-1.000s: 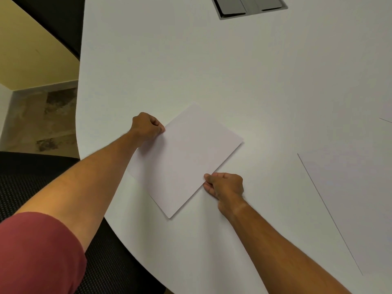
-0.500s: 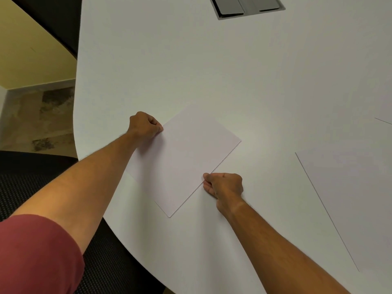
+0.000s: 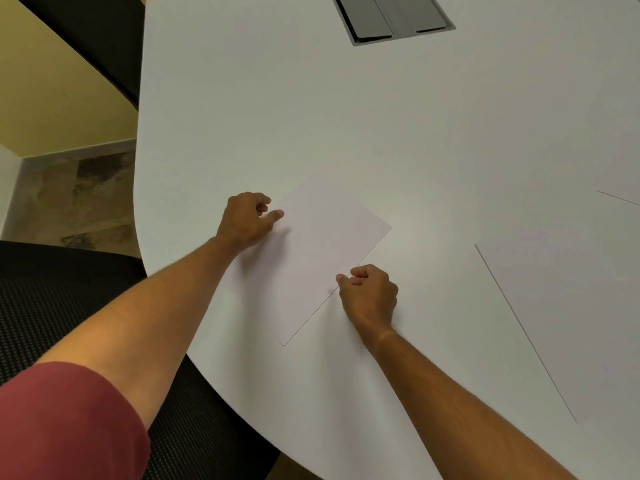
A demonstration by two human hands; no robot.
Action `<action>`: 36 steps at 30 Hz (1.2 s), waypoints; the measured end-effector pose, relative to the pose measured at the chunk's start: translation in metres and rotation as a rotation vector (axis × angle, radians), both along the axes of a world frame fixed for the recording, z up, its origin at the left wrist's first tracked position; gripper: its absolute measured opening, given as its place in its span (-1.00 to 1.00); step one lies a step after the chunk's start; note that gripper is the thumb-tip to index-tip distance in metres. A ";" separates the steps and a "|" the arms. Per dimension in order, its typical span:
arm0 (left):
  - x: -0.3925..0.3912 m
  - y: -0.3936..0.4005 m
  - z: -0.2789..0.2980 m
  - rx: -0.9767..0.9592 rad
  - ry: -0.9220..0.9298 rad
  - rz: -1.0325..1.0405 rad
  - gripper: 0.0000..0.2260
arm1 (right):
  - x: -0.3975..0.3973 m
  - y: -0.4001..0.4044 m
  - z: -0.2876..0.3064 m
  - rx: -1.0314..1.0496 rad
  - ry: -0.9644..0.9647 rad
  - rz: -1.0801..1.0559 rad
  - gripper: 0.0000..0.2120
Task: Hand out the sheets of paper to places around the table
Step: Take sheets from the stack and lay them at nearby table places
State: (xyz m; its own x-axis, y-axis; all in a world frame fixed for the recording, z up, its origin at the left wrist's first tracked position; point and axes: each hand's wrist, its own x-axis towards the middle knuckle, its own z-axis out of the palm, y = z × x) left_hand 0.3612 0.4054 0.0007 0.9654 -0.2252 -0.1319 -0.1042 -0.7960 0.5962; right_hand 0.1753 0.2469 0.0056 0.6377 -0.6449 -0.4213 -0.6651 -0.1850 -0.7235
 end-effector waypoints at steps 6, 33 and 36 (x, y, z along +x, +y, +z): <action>-0.040 -0.006 0.018 0.267 -0.211 -0.287 -0.37 | -0.014 -0.005 0.014 -0.258 -0.135 0.315 -0.53; -0.214 -0.104 0.106 0.419 -0.402 -0.444 -0.16 | -0.127 -0.120 0.099 -1.019 -0.066 0.623 -0.15; -0.241 -0.125 0.113 0.417 -0.413 -0.438 -0.16 | -0.155 -0.146 0.107 -1.045 -0.082 0.615 -0.15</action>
State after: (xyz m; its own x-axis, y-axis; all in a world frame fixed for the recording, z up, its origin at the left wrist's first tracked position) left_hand 0.1203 0.2801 0.1137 0.7881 -0.6121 0.0644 -0.6154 -0.7824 0.0957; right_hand 0.0207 0.1010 0.1127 0.9570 -0.2297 0.1771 -0.2200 -0.9728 -0.0728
